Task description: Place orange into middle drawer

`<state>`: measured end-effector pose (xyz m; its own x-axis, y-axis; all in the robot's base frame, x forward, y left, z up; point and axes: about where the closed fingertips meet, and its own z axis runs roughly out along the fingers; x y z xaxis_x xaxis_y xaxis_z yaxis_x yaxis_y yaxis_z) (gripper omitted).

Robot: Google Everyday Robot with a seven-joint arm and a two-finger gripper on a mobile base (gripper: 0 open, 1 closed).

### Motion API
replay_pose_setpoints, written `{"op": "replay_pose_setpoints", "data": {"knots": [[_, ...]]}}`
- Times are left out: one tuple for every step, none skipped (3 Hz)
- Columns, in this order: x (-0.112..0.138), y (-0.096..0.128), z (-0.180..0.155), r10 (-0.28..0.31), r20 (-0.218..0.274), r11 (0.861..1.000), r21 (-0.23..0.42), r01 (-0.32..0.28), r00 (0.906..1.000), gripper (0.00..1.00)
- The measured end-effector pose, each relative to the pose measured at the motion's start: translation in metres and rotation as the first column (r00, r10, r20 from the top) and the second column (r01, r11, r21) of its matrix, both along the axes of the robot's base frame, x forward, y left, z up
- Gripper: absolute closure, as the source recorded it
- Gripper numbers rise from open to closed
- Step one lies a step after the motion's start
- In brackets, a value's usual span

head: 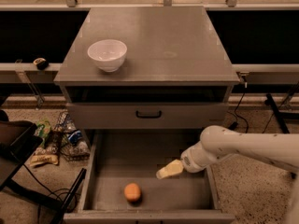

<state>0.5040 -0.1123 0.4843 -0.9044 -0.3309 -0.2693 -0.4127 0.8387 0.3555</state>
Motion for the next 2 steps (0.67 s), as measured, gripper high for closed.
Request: {"op": "replay_pose_setpoints", "data": {"knots": [[-0.001,-0.036,0.093,0.073,0.086,0.995,-0.076,-0.066,0.9936,0.00],[-0.006,-0.056,0.153,0.149,0.129,0.982,-0.138,-0.131,0.9805,0.00]]}}
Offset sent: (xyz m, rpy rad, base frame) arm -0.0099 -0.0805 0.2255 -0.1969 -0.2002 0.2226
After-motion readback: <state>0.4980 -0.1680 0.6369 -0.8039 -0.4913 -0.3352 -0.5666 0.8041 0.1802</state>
